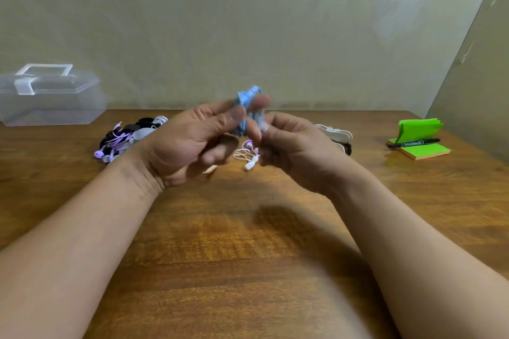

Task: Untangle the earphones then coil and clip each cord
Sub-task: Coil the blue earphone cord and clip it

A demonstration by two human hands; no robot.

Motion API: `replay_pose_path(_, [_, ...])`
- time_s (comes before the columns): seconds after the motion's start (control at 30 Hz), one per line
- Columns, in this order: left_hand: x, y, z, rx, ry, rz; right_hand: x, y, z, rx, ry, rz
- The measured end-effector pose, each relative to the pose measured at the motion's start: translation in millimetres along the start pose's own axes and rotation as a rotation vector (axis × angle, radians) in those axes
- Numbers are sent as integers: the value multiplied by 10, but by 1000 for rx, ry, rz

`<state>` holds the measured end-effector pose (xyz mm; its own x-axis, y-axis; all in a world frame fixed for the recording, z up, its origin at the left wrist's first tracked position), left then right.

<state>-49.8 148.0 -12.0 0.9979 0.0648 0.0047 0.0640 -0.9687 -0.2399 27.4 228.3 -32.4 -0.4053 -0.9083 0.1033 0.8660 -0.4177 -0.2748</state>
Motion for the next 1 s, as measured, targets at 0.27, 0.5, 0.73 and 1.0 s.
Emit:
replay_pose_path(0.27, [-167,-77,34,48,-474,-356,30,-33,-262,114,-23,-182])
replay_pose_path(0.5, [-232,-80,2,137,-503,-430,84,11,-316,219,-397,-199])
replay_pose_path(0.73, [-294,-106,48,131,-429,-433,-521,22,-59,131,445,-347])
replay_pose_path(1.0, [-253,-141,122,87,-241,-395,-1419,130,52,140,984,-689])
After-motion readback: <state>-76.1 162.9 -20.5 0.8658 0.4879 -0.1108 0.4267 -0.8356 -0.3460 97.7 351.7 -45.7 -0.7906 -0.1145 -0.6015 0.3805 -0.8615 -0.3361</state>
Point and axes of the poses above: each hand's wrist, its own y-axis away from the middle knuckle, its own x-axis out of the palm, z = x × y, the point moved 10 cm from there along -y, towards the middle knuckle, and after that the axes turned 3 degrees about -x, right-handed, at the moved point
